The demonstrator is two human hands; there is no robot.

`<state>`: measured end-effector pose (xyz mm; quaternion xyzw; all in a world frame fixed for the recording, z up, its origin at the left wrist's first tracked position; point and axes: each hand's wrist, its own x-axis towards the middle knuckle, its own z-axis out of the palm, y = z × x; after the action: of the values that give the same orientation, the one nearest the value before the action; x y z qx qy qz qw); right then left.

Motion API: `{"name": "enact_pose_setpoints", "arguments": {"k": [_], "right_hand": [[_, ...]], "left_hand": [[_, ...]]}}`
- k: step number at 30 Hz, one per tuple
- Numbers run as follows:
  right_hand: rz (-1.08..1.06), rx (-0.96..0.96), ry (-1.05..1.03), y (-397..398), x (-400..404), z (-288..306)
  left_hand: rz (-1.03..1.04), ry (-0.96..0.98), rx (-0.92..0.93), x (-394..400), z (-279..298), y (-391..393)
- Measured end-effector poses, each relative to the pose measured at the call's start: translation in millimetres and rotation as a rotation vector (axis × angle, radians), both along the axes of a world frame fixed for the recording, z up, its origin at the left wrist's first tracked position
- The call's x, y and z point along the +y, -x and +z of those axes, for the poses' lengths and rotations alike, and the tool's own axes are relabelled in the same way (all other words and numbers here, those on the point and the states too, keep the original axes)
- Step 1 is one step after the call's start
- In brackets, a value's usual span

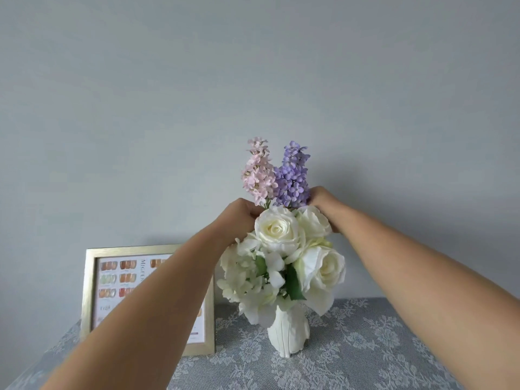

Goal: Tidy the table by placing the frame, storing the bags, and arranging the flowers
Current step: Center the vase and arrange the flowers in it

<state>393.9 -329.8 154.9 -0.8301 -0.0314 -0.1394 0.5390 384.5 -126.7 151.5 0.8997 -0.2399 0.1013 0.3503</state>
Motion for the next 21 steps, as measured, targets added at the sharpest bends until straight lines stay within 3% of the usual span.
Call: {"name": "enact_pose_setpoints", "arguments": {"k": [7,11,14,18,21], "right_hand": [[-0.012,0.075,-0.134,-0.9,-7.2,-11.0],[0.003,0.058,-0.112,-0.7,-8.7,-11.1],[-0.030,0.043,-0.062,1.7,-6.9,-5.8],[0.002,0.074,-0.179,4.4,-11.9,-9.8],[0.037,0.105,-0.213,3.4,-11.0,-14.3]], "left_hand": [[0.029,-0.060,0.008,-6.6,-5.5,-9.4],[0.019,-0.069,0.011,-10.0,-5.0,-7.0],[0.012,-0.030,0.008,-7.6,-2.3,-8.1],[-0.005,0.110,0.047,-2.3,0.6,-7.4],[-0.013,0.070,0.033,-4.5,-2.7,-6.6]]}}
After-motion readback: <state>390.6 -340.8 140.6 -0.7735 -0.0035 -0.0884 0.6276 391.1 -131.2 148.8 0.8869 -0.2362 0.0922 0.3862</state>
